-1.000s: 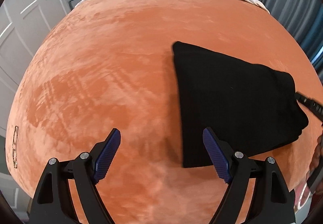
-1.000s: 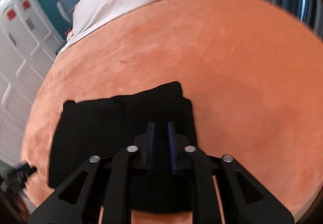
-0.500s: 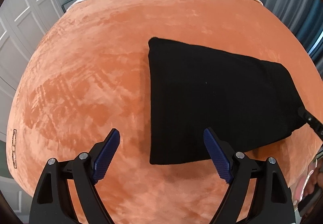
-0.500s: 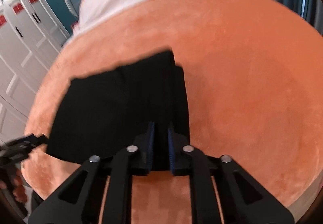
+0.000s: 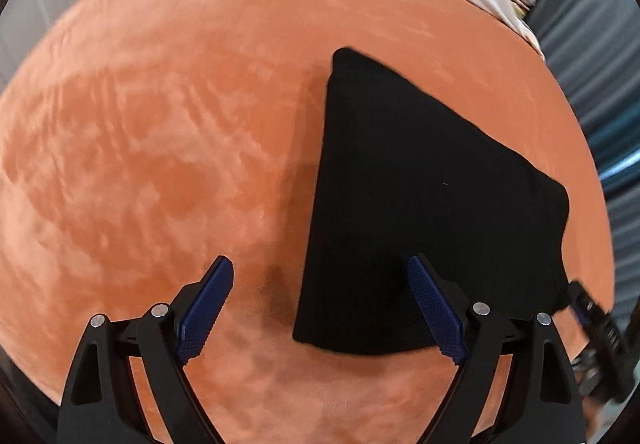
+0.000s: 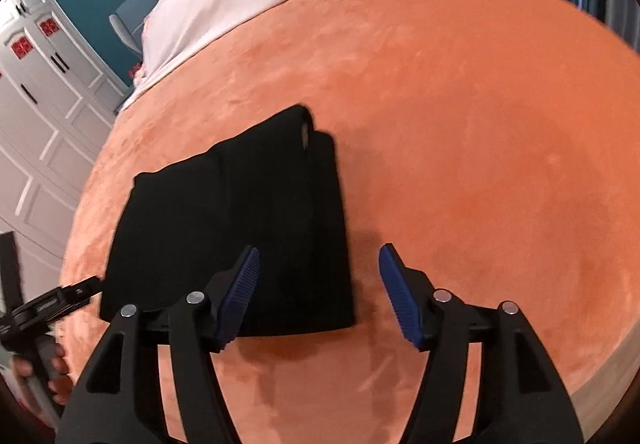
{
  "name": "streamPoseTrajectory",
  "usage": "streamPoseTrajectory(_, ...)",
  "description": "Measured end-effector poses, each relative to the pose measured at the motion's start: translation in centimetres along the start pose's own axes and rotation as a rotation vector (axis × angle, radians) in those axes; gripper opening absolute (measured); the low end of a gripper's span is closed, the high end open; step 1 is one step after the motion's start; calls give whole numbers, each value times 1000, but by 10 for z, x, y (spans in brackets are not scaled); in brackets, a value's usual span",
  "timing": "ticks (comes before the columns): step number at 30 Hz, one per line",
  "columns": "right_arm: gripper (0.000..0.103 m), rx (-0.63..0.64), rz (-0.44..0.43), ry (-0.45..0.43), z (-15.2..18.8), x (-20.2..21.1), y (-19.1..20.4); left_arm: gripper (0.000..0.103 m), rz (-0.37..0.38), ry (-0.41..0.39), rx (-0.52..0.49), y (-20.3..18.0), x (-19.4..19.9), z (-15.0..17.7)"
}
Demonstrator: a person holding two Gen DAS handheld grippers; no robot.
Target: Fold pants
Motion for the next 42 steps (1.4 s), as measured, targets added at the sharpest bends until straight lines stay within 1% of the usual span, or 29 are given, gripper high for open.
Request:
streamPoseTrajectory(1,73,-14,-3,8,-1,-6,-1,86,12,15,-2,-1,-6,-2)
streamPoseTrajectory(6,73,-38,-16,72,7,-29,5,87,56,80,-57,-21,-37,-7)
streamPoseTrajectory(8,76,-67,-54,101,10,-38,3,89,115,105,-55,-26,-49,-7)
streamPoseTrajectory(9,77,-92,-71,109,11,-40,1,97,133,122,-40,-26,-56,-8)
streamPoseTrajectory(11,78,-163,-132,110,12,-47,-8,98,151,109,-32,-26,-61,-12)
streamPoseTrajectory(12,77,-181,-149,111,12,-49,-10,96,156,105,-41,-27,-60,-13)
streamPoseTrajectory(13,69,-191,-158,114,11,-50,-10,77,167,92,-53,-28,-56,-14)
streamPoseTrajectory(14,61,-186,-149,119,10,-51,-7,68,170,80,-61,-27,-51,-14)
streamPoseTrajectory(15,55,-169,-142,125,9,-50,-1,48,188,69,-65,-24,-42,-15)
streamPoseTrajectory(16,42,-163,-144,126,8,-48,3,32,206,61,-65,-20,-35,-16)
streamPoseTrajectory(17,38,-148,-144,127,7,-44,10,30,232,58,-69,-16,-27,-17)
streamPoseTrajectory(18,37,-118,-120,121,6,-37,21,27,260,38,-66,-10,-14,-18)
streamPoseTrajectory(19,35,-94,-110,116,5,-32,30,27,262,18,-69,-6,0,-19)
streamPoseTrajectory(20,35,-53,-105,104,5,-24,46,27,250,0,-77,-2,10,-19)
streamPoseTrajectory(21,34,-28,-107,95,4,-19,58,27,209,-44,-97,5,31,-17)
streamPoseTrajectory(24,34,59,-179,89,10,2,107,27,109,-124,-151,31,79,-1)
streamPoseTrajectory(27,34,135,-212,120,35,8,145,30,71,-116,-147,72,103,29)
streamPoseTrajectory(29,34,144,-236,158,62,3,154,33,45,-74,-137,92,96,52)
streamPoseTrajectory(31,36,127,-242,224,95,-15,155,39,0,13,-113,111,65,78)
streamPoseTrajectory(32,41,122,-215,253,109,-27,152,42,-43,57,-90,120,43,92)
streamPoseTrajectory(33,45,130,-156,277,124,-40,148,50,-64,45,-79,123,35,98)
streamPoseTrajectory(34,58,142,-127,280,133,-47,145,59,-93,-5,-78,124,36,105)
streamPoseTrajectory(35,62,116,-136,266,139,-48,137,62,-118,-36,-82,123,40,107)
streamPoseTrajectory(36,62,68,-155,267,141,-44,130,64,-167,-73,-98,118,49,108)
streamPoseTrajectory(37,61,27,-161,267,140,-34,124,64,-227,-110,-118,116,61,109)
streamPoseTrajectory(38,55,20,-146,237,137,-22,123,64,-286,-156,-138,112,71,109)
streamPoseTrajectory(39,49,42,-118,182,133,-6,124,64,-342,-221,-162,107,86,110)
streamPoseTrajectory(41,28,145,-39,85,124,27,142,69,-381,-310,-174,106,111,111)
streamPoseTrajectory(42,21,187,-23,57,119,35,152,72,-384,-324,-167,105,118,109)
Point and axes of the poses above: each gripper's, at about its wrist camera, not at the fingertips, and x roughly against the way its jaws point, y to its left, z to its underside, the point moved 2 cm from there along -x, roughly the way its jaws point, and after that the axes turned 8 degrees about y, right-handed, at the moved point
